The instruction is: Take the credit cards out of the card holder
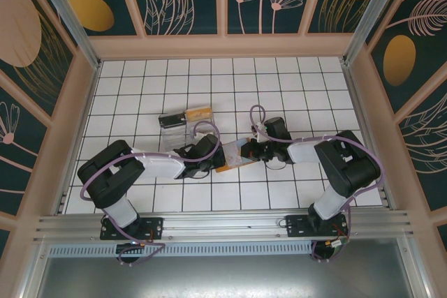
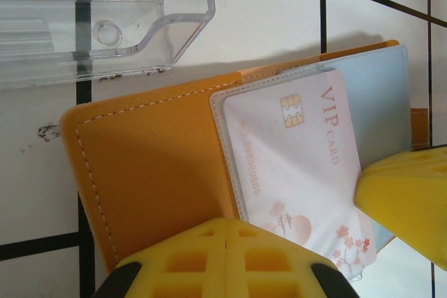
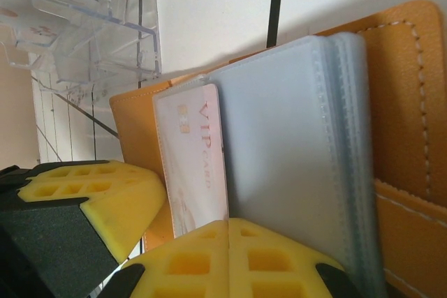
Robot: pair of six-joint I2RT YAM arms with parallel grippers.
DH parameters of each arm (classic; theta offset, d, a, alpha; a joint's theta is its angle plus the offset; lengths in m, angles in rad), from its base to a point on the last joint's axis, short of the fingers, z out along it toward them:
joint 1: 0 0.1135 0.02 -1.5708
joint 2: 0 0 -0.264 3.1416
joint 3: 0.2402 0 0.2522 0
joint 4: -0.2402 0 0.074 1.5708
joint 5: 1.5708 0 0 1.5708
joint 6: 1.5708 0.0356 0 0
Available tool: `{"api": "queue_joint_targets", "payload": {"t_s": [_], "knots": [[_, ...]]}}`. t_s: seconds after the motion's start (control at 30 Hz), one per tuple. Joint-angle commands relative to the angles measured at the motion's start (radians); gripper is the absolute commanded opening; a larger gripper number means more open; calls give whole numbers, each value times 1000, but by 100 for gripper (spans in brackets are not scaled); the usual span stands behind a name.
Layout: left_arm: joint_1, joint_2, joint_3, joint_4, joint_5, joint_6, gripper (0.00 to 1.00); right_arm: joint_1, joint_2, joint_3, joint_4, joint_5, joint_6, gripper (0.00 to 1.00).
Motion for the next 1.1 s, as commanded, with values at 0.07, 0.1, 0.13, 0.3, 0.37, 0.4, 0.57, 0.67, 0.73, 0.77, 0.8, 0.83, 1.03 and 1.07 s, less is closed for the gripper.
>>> {"api": "queue_joint_targets", "payload": {"t_s": [0.07, 0.1, 0.13, 0.3, 0.37, 0.4, 0.57, 0.67, 0.73, 0.77, 0.8, 0.83, 1.03, 1.07], "knots": [[2, 30, -14, -94, -1, 20, 0, -18, -17, -20, 29, -12, 5, 6], [2, 29, -14, -93, -2, 20, 0, -18, -17, -20, 26, -8, 5, 6], [2, 29, -14, -94, -2, 19, 0, -19, -18, -20, 22, -3, 4, 6], [2, 29, -14, -95, -2, 20, 0, -36, -17, -29, 21, -2, 7, 3], [2, 29, -14, -96, -4, 20, 0, -45, -24, -33, 19, -4, 6, 3], [3, 29, -12, -96, -2, 20, 0, -49, -27, -35, 17, -2, 7, 3], [2, 29, -9, -96, -2, 21, 0, -54, -37, -38, 15, -13, 1, 1], [2, 29, -8, -98, -2, 24, 0, -56, -44, -39, 8, -10, -5, 0], [3, 29, -6, -98, -2, 25, 0, -65, -60, -42, -1, -6, -10, 0], [2, 29, -6, -98, -2, 25, 0, -68, -65, -43, -5, -4, -13, 0], [2, 30, -6, -98, -2, 24, 0, -76, -73, -45, -11, -5, -17, 0], [3, 29, -6, -98, 0, 25, 0, -84, -84, -49, -17, -5, -20, 0], [2, 29, -7, -97, 0, 26, 0, -146, -152, -77, -60, 7, -40, 0], [2, 29, -6, -95, 0, 26, 0, -156, -162, -81, -66, 8, -43, 0]]}}
